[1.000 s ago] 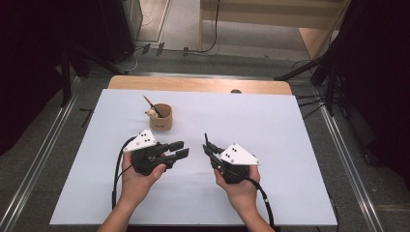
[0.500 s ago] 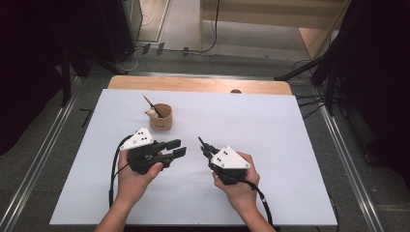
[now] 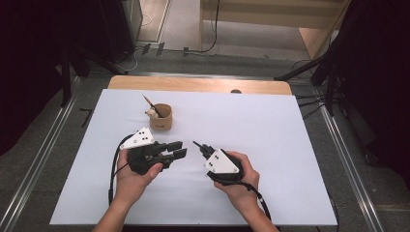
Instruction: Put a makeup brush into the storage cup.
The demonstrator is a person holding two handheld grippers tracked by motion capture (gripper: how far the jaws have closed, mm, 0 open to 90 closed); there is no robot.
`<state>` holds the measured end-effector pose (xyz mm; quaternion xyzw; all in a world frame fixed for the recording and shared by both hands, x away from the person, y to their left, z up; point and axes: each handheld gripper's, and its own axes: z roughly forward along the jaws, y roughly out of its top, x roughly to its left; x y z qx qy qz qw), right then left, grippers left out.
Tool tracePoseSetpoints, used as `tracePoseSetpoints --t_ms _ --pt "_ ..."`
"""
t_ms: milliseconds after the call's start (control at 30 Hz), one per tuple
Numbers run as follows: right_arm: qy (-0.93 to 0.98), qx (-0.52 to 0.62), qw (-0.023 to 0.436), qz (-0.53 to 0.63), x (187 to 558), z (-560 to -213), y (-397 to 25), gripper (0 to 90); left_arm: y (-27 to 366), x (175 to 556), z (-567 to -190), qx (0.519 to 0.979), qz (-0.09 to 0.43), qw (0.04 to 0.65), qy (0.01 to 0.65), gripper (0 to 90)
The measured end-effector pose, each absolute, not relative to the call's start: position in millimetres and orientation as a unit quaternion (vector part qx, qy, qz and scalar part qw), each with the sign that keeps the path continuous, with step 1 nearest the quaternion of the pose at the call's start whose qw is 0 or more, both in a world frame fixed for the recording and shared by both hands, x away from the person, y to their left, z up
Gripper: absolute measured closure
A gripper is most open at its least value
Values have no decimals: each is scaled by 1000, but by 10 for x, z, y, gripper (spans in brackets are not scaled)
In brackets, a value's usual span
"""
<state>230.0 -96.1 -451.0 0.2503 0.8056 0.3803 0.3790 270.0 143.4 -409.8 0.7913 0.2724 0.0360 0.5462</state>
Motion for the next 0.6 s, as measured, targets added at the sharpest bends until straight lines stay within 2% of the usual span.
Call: tracePoseSetpoints --t_ms 100,300,600 --pt "812 236 388 367 2299 -4523 -936 851 1418 2691 -4088 795 21 542 271 693" --pt "822 212 402 344 2289 -4562 -878 851 1393 2688 -4080 798 34 531 283 703" --pt "831 179 421 316 2263 -4608 -801 850 1354 2689 -4082 803 21 519 291 721"
